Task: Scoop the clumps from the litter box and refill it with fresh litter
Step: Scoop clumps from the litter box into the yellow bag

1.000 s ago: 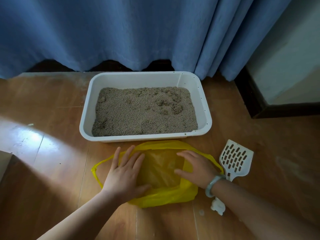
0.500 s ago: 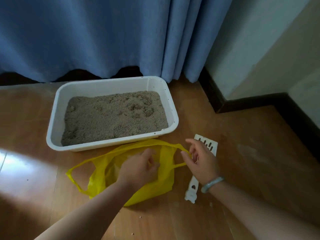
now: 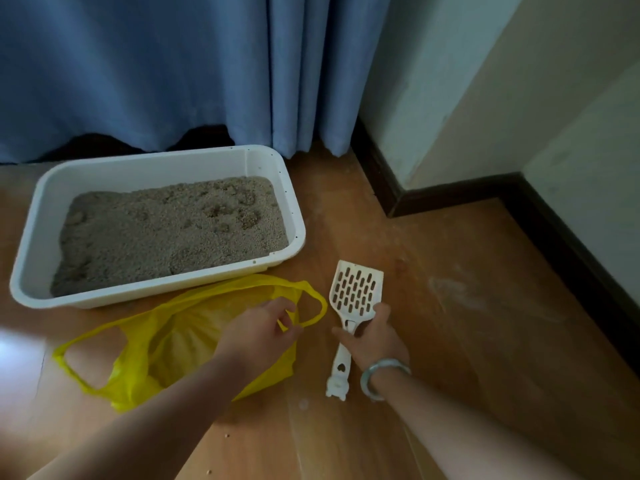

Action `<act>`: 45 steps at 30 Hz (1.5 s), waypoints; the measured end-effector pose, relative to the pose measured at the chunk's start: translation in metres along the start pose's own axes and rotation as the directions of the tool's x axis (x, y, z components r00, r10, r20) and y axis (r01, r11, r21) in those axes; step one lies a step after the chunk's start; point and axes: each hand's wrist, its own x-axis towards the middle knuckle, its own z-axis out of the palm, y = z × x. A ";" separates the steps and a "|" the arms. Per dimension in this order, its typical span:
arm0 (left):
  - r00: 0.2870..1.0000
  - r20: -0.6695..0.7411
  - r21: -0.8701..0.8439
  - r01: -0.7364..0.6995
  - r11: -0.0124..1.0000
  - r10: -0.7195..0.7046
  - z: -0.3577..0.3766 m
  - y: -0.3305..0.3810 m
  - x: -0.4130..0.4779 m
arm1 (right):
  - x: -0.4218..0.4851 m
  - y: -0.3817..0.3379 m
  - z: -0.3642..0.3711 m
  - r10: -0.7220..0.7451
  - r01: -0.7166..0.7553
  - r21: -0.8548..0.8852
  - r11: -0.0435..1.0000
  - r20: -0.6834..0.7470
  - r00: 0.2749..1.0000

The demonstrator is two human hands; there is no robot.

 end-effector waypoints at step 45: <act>0.896 -0.443 0.436 0.247 0.865 -0.032 -0.177 -0.189 0.035 | 0.014 -0.242 0.060 -0.406 0.406 -0.138 0.904 0.027 0.914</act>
